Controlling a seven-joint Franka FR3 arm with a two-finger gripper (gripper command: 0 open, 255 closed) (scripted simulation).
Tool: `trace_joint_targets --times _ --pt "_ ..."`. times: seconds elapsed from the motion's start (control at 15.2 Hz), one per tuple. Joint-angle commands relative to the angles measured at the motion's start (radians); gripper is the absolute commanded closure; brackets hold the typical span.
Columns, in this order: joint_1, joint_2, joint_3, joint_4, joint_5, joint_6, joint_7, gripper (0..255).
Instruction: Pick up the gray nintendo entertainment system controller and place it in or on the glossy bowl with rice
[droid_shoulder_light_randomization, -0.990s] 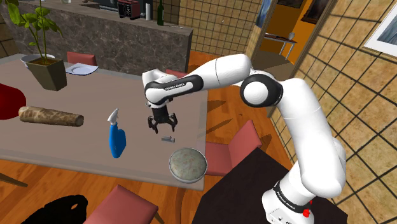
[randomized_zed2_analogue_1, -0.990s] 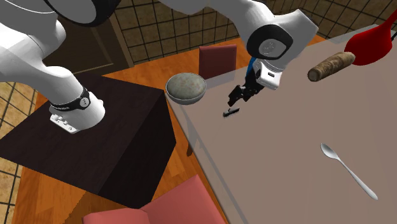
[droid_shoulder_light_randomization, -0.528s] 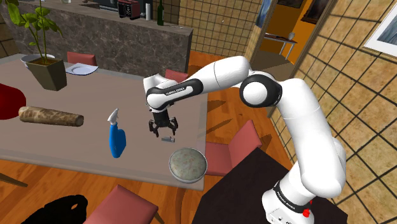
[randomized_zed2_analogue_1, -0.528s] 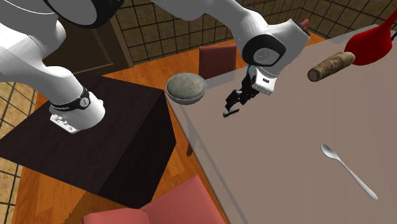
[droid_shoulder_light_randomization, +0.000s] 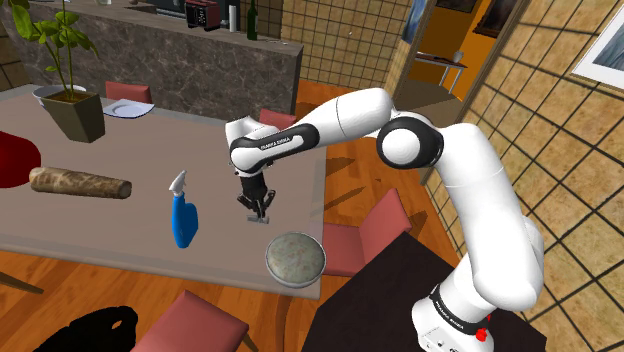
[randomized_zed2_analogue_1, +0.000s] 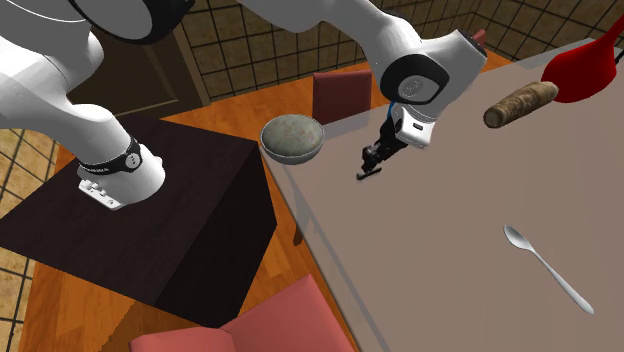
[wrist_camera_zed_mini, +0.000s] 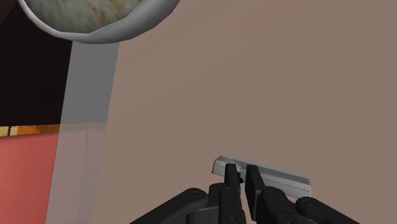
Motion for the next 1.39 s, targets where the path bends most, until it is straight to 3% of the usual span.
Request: trace_joint_targets --times 0.0,0.33,1.32 --pt "0.000 0.000 0.000 -0.001 0.000 0.001 0.000 255" --pt "0.000 0.001 0.000 0.001 0.000 -0.001 0.000 255" --pt "-0.008 -0.106 0.016 0.028 0.021 -0.133 -0.006 255"
